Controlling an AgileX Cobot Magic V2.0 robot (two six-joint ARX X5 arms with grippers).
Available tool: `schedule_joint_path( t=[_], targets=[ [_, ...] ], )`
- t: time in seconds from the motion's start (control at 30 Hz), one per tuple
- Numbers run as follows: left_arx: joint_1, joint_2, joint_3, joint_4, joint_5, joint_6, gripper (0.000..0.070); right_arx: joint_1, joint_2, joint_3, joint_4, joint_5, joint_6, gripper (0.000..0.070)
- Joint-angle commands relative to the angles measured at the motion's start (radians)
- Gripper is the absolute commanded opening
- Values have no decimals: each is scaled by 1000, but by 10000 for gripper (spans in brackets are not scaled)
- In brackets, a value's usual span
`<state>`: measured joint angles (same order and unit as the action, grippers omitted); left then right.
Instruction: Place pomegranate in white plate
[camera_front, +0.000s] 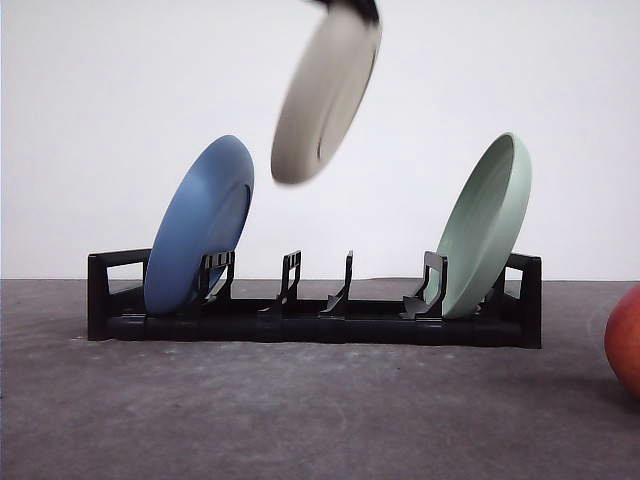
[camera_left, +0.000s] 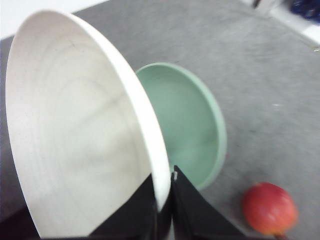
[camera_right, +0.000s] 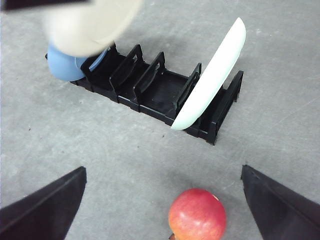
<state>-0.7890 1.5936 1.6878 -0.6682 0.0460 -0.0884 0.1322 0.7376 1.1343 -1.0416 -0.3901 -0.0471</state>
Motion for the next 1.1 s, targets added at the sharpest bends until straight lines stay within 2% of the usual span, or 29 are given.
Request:
schedule_joint_path(
  t=[0.0,0.07,0.13,0.2,0.27,0.33,0.47,0.6,0.83,1.07],
  targets=[
    [-31,-26,28,-22,-1,31,4,4,6,18,5,-2,7,630],
    [-69,-68,28,-79,-2,35,4,4,6,18,5,-2,7,630],
    [-116,-96,28,-143,-39,73,4,4,6,18,5,-2,7,630],
    [-176,-107,26,-220,-156,109,5,4,6,18,5,-2,7,630],
    [-240,-108,11,-281,-257,111,5,4,6,18,5,-2,7,630],
    [-294,-108,-23,-301,-294,103,5,4,6,18,5,-2,7,630],
    [-411,-108,-168,-261,-356,70,4,4,6,18,4,-2,7,630],
    [-491,-108,-343,-188,-458,41,4,4,6,18,4,-3,10,630],
    [-552,-105,-554,-91,-526,21,4,18,6,18,5,-3,10,630],
    [-578,-80,-689,38,-528,29,4,18,6,18,5,-2,10,630]
  ],
)
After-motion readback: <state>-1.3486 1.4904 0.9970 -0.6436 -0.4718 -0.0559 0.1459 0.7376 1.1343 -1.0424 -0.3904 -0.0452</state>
